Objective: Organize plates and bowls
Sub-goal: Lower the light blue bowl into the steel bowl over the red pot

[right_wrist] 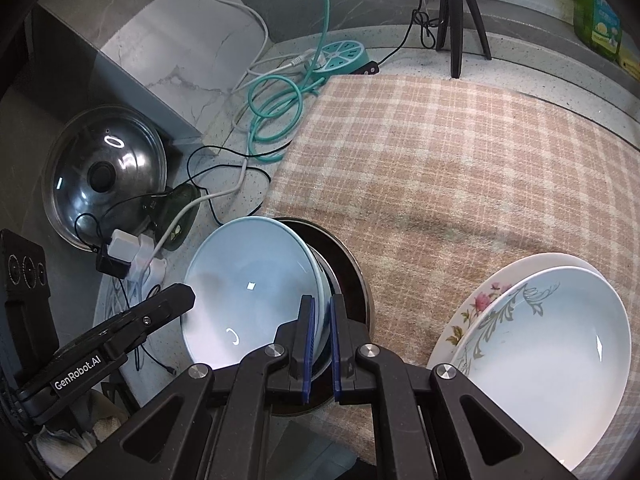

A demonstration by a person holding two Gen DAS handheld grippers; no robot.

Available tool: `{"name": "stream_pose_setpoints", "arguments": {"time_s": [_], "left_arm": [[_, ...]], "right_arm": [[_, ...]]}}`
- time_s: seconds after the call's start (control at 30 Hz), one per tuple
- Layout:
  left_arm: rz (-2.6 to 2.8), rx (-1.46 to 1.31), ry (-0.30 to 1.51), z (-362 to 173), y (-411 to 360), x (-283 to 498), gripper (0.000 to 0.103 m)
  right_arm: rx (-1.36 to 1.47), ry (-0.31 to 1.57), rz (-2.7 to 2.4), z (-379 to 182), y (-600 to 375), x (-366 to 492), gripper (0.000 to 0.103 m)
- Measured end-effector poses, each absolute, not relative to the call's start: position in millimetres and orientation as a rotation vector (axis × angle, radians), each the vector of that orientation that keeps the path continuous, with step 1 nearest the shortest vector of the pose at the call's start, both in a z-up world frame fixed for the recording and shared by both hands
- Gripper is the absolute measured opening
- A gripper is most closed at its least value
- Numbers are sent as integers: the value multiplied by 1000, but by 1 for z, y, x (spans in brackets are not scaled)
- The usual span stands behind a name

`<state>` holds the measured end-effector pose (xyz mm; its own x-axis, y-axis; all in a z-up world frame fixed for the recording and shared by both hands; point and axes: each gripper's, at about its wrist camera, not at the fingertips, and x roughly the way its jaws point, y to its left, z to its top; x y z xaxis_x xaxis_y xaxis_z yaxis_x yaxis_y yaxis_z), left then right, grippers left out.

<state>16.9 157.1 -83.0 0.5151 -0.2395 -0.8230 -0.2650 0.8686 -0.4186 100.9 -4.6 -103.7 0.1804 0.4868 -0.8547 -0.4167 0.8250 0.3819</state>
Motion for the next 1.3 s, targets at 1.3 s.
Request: {"name": "stream_pose_setpoints", "arguments": {"time_s": [1.3], "left_arm": [[87,-393,1012,-86,147,2,17]], "right_arm": [[16,1227,668,-108,-9,96,21]]}}
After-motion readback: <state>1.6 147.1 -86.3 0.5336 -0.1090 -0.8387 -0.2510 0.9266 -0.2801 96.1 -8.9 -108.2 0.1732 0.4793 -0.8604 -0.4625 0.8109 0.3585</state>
